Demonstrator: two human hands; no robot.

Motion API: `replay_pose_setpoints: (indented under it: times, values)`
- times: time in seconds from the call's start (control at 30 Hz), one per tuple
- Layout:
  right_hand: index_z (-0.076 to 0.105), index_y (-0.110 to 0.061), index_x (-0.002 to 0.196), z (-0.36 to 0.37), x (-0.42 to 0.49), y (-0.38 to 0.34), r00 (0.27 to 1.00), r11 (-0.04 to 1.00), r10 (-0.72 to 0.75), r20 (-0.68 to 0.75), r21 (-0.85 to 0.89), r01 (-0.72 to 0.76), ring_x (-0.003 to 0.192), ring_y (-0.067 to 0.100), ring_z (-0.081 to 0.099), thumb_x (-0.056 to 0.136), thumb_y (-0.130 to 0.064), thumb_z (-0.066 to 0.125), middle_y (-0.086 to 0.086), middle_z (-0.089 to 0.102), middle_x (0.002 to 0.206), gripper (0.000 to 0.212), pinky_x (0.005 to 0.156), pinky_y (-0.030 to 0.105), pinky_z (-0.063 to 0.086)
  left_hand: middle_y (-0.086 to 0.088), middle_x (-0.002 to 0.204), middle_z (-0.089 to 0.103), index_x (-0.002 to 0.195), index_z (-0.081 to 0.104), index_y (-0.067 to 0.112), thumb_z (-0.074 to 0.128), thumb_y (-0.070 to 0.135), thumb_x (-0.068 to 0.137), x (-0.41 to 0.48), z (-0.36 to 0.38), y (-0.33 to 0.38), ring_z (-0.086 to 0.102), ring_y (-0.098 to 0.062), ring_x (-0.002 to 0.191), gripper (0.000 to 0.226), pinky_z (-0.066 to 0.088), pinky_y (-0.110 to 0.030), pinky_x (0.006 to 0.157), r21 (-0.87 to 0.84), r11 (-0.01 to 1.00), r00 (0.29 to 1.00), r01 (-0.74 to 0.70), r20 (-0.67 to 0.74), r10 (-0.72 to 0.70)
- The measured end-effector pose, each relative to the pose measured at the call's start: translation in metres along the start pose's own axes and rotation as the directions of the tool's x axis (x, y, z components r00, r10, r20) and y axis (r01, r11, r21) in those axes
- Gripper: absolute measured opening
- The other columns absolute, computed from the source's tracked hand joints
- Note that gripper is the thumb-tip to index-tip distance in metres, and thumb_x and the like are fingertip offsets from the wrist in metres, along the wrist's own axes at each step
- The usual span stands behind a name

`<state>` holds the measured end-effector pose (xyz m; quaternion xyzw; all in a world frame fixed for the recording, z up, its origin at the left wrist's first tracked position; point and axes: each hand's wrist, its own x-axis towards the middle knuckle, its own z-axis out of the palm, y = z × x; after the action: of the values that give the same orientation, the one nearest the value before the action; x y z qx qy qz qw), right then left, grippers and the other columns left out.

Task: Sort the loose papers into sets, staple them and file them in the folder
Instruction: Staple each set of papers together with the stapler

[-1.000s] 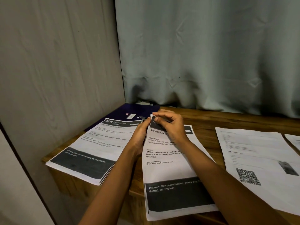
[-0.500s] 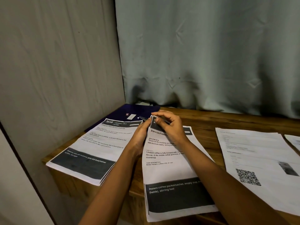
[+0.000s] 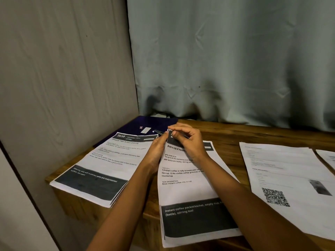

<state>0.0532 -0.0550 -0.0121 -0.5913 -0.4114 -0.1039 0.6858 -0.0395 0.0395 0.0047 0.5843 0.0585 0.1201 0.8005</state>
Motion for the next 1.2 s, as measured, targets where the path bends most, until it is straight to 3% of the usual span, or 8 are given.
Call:
replay_pose_setpoints:
  times: [0.37,0.67,0.87,0.97,1.2]
  values:
    - [0.074,-0.033,0.081,0.000,0.002,0.001,0.997,0.997,0.042,-0.064,0.074,-0.037,0.105,0.016,0.063,0.081,-0.003,0.070,-0.004,0.070,0.098,0.030,0.098,0.047,0.048,-0.017,0.089,0.070,0.108,0.064,0.009,0.043,0.036,0.100,-0.001,-0.001,0.001,0.069,-0.026,0.078,0.034,0.057,-0.032,0.068,0.061,0.998,1.000,-0.017,-0.017,0.018]
    - [0.071,-0.009,0.088,-0.003,0.004,0.002,0.996,0.997,0.037,-0.081,0.065,-0.032,0.090,0.021,0.066,0.084,-0.001,0.066,0.009,0.068,0.096,0.010,0.084,0.035,0.054,-0.022,0.089,0.066,0.094,0.065,0.003,0.049,0.024,0.098,-0.001,0.000,-0.002,0.062,-0.034,0.083,0.027,0.055,-0.034,0.070,0.097,0.983,0.982,-0.154,-0.093,0.163]
    - [0.072,-0.013,0.089,-0.006,0.004,0.004,0.995,0.998,0.042,-0.085,0.039,-0.039,0.093,0.021,0.066,0.085,-0.005,0.068,0.004,0.069,0.095,0.009,0.088,0.045,0.054,-0.027,0.099,0.067,0.098,0.067,0.001,0.056,0.016,0.094,0.002,-0.002,-0.003,0.063,-0.037,0.088,0.019,0.053,-0.046,0.084,0.040,0.985,0.969,-0.170,-0.175,0.175]
    - [0.074,-0.018,0.089,-0.006,0.004,0.005,0.996,0.999,0.027,-0.082,-0.032,-0.029,0.097,0.020,0.064,0.084,-0.010,0.069,-0.003,0.070,0.095,0.011,0.090,0.048,0.052,-0.025,0.097,0.068,0.099,0.067,0.000,0.061,0.015,0.091,0.005,-0.006,-0.005,0.066,-0.035,0.084,0.018,0.054,-0.047,0.083,0.017,0.985,0.965,-0.170,-0.200,0.170]
    - [0.075,-0.019,0.088,-0.002,0.002,-0.001,0.993,0.995,0.009,-0.118,-0.094,-0.020,0.097,0.011,0.063,0.083,-0.007,0.069,-0.015,0.068,0.091,0.014,0.089,0.038,0.053,-0.017,0.087,0.071,0.091,0.069,0.008,0.066,0.016,0.087,0.006,-0.009,-0.006,0.069,-0.028,0.077,0.010,0.057,-0.043,0.077,-0.012,0.986,0.970,-0.164,-0.182,0.159]
